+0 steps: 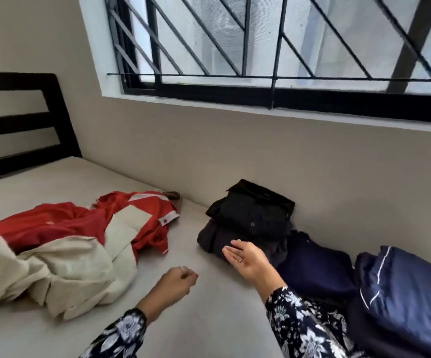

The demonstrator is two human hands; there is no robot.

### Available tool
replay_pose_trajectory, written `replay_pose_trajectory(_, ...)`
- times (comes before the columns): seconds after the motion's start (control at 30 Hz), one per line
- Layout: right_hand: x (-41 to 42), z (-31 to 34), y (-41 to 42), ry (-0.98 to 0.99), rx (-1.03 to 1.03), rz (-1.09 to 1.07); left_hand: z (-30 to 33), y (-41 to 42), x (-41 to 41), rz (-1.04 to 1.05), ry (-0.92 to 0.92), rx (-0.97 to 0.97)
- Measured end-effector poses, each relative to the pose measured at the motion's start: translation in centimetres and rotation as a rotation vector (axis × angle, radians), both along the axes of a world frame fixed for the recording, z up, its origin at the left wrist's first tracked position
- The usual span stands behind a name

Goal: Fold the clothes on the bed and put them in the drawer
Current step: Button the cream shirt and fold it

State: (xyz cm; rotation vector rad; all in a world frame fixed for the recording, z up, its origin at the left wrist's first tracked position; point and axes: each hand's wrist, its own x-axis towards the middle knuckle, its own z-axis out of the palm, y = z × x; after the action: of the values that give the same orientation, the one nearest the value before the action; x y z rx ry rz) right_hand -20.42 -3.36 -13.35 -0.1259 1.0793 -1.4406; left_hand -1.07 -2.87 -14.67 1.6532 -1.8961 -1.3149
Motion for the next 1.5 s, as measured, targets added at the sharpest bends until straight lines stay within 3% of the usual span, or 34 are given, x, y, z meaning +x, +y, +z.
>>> replay_pose_trajectory(0.37, 6.7, 4.0, 3.5, 0.385, 0.05, 0.398, 3.4, 3.1, 5.9, 0.055, -0.207, -0.152)
replay_pose_trajectory(0.6, 14.6, 1.7, 3.4, 0.625, 0.069, 0.624, 1.3, 3.7, 14.4, 0.185, -0.32, -0.15)
replay_pose_trajectory(0.7, 18.3, -0.4, 2.8, 0.901, -0.023, 0.67, 0.0, 3.6, 18.7, 0.303, -0.421, -0.17)
replay_pose_trajectory(0.87, 24.4, -4.0, 1.1, 1.628, -0.34, 0.766, -1.6, 3.4, 24.7, 0.374, -0.491, -0.171)
replay_pose_trajectory(1.0, 28.9, -6.2, 0.0, 1.913, -0.46, 0.883, -2.9, 3.3, 28.5, 0.395, -0.464, -0.169)
replay_pose_trajectory(1.23, 30.8, -5.8, -4.2, 2.052, -0.323, 0.842, -2.7, 2.8, 31.7, 0.409, -0.417, -0.256)
replay_pose_trajectory(1.4, 30.0, 3.9, -6.1, 1.97, -0.56, 0.572, -1.4, 3.0, 31.4, 0.392, -0.453, -0.229)
replay_pose_trajectory(1.5, 28.3, 10.6, -6.2, 1.971, -0.59, 0.472, -0.2, 2.9, 30.1, 0.411, -0.381, -0.24)
